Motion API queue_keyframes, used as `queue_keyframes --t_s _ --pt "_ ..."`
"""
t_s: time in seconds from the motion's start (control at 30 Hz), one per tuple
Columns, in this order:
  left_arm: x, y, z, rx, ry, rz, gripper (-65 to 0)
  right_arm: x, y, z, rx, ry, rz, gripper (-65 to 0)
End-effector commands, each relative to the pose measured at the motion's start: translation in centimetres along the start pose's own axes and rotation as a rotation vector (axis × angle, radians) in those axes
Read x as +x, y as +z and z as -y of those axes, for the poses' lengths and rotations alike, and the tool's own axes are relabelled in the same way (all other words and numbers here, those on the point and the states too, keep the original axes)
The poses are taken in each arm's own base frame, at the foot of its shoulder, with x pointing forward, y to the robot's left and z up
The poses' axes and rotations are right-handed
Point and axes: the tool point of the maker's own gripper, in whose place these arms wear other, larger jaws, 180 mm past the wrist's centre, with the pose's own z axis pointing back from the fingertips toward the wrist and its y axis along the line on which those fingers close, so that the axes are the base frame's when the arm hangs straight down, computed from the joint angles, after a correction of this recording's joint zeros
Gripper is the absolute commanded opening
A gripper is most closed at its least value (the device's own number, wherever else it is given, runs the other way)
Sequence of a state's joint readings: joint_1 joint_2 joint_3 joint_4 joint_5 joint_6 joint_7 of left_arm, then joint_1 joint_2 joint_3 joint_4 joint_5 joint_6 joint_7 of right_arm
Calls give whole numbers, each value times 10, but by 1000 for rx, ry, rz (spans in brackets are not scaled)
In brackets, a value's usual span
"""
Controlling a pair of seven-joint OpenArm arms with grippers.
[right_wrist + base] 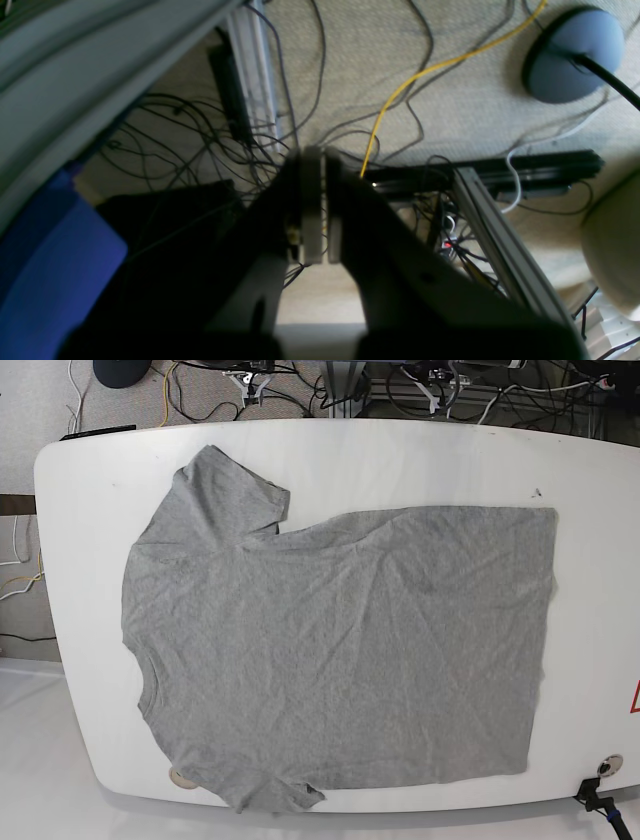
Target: Fold the T-shirt properly
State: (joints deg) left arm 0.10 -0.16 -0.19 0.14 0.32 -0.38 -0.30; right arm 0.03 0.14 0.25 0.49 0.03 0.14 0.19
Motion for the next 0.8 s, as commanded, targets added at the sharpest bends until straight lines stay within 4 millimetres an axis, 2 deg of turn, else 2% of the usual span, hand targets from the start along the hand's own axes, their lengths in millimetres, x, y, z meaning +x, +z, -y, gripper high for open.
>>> queue_keyframes --t_s 0.0,0.4,0.77 --pt "5 0 -2 4 -3 20 -650 5 0 -2 -3 2 16 -646" --pt "6 0 -11 24 -7 20 -650 -4 0 8 -35 0 -9 -645" --pt "-1 0 -9 16 -5 11 -650 -6 0 8 -33 2 -19 -643"
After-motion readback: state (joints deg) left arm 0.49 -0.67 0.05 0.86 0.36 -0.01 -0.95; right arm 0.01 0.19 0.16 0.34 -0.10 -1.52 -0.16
